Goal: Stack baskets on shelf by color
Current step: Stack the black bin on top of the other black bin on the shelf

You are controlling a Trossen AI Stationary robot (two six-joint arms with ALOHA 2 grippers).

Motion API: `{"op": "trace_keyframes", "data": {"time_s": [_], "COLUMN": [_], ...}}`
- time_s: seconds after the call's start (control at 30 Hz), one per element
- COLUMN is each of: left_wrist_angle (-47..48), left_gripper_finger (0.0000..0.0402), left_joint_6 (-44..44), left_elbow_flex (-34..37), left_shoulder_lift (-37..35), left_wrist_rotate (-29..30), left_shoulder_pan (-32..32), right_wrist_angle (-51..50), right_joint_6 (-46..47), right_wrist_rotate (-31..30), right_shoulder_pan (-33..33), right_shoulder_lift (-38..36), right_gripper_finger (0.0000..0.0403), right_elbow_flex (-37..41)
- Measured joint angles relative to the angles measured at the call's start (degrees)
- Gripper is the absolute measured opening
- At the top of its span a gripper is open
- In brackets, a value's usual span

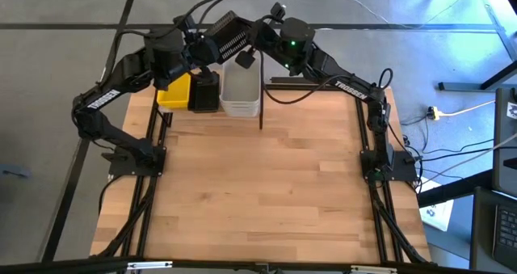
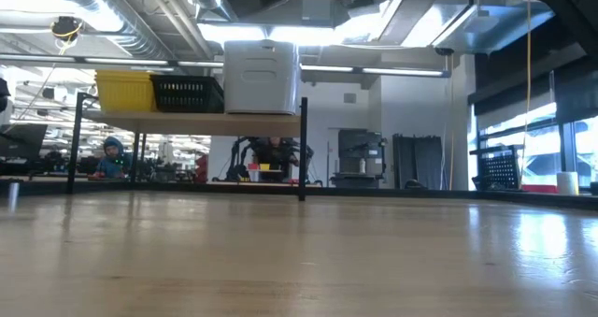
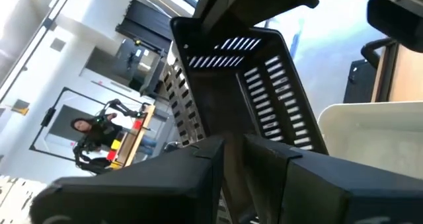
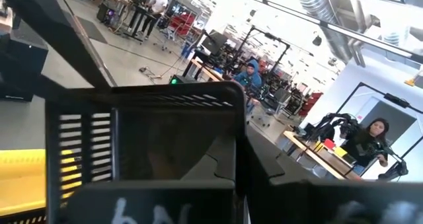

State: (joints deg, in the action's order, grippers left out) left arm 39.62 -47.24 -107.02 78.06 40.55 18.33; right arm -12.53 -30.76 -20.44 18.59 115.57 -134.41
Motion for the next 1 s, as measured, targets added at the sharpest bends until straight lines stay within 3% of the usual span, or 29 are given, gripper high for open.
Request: {"op": "trace_keyframes", "data": {"time_s": [0.6, 1.0], "left_wrist_angle": [-3.0, -2.8], "left_gripper_finger": [0.0053, 0.0053], "left_joint_6": [-1.5, 1.0], "left_elbow_flex": [0.0, 0.0], "left_shoulder_lift": [-0.1, -0.1], "left_wrist_rotate": [1.2, -1.4], "left_shoulder_pan": [-1.5, 2.4], "right_wrist_angle": [-1.4, -1.5], "right_joint_6": [-1.2, -1.2], "right_wrist_rotate": [-0.9, -0.9], "right_shoulder_pan": [0.0, 0.0], "right_shoulder_lift": [0.0, 0.0], "right_gripper_finger": [0.0000, 0.0000], "right_elbow_flex": [0.0, 0.0]}}
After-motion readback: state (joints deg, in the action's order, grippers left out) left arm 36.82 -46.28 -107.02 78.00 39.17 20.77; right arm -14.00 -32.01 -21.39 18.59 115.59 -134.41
